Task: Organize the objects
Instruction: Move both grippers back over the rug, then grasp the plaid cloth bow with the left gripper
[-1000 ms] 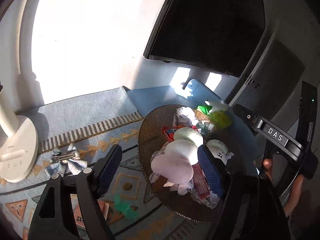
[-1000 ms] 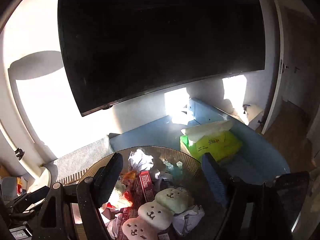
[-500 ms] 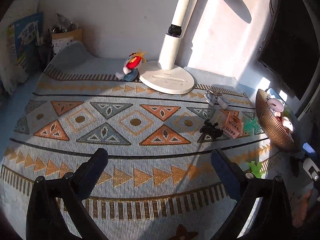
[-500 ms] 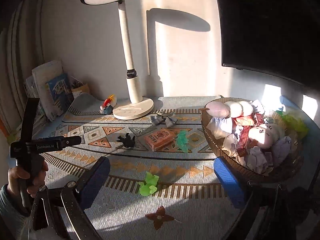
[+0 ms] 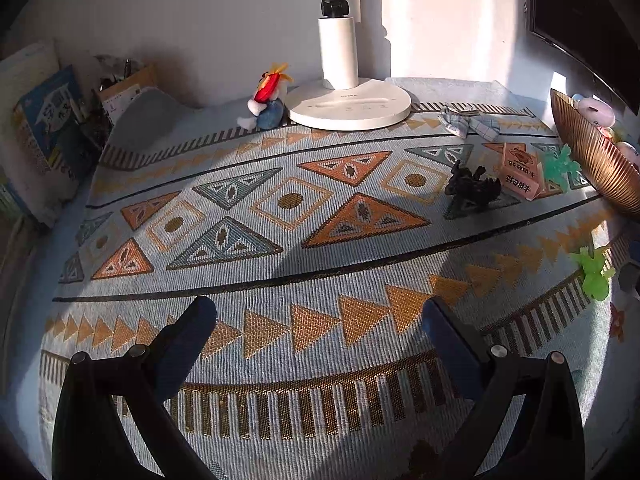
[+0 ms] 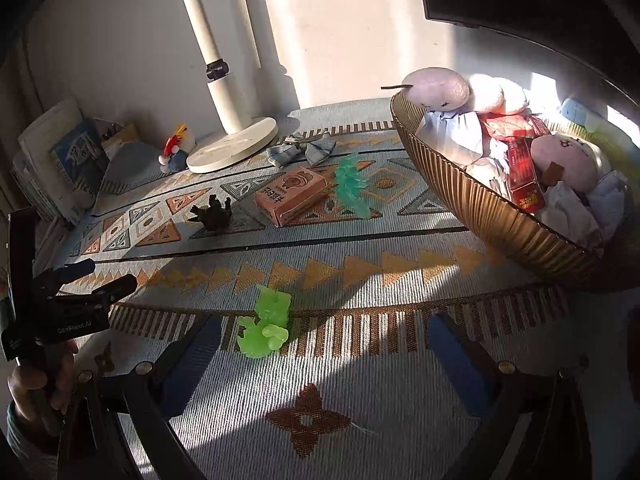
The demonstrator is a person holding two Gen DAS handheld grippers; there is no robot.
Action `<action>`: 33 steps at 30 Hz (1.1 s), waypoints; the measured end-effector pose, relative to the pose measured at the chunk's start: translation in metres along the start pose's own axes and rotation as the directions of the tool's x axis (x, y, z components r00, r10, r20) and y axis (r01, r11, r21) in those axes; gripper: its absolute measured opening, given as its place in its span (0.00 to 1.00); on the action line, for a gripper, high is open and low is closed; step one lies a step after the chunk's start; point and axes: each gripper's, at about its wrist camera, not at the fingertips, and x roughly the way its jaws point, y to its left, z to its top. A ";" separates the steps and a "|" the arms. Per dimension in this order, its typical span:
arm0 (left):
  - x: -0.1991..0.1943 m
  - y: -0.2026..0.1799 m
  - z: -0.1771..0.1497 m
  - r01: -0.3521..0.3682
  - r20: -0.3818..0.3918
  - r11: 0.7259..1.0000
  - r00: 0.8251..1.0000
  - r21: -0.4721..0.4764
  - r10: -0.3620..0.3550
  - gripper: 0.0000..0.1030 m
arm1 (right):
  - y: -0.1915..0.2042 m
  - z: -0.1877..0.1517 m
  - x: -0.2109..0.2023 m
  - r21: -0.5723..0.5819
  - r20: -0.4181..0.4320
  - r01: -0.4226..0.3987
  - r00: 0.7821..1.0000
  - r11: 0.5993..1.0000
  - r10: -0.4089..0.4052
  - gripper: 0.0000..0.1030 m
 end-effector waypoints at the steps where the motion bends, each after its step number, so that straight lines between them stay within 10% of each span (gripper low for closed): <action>1: 0.000 0.001 0.000 0.003 -0.003 1.000 1.000 -0.005 -0.004 0.99 | -0.002 0.000 0.000 0.013 0.001 0.004 1.000 1.000 -0.004 1.00; 15: 0.005 -0.002 -0.001 -0.006 -0.027 1.000 1.000 0.014 0.006 0.99 | -0.014 0.003 -0.002 0.083 0.007 0.018 1.000 0.996 -0.019 1.00; 19: -0.001 -0.007 0.014 0.087 -0.008 0.995 0.996 0.052 -0.087 0.99 | -0.014 0.011 0.000 0.131 -0.013 -0.034 0.999 0.991 0.036 0.81; 26: 0.013 -0.043 0.125 0.445 0.007 0.894 0.895 0.055 -0.446 0.99 | 0.008 0.062 0.011 0.208 0.028 0.005 1.000 0.978 -0.011 0.67; 33: 0.093 -0.110 0.177 0.446 -0.110 0.862 0.895 0.240 -0.433 0.99 | 0.001 0.089 0.044 0.261 0.022 0.032 0.999 0.965 -0.039 0.54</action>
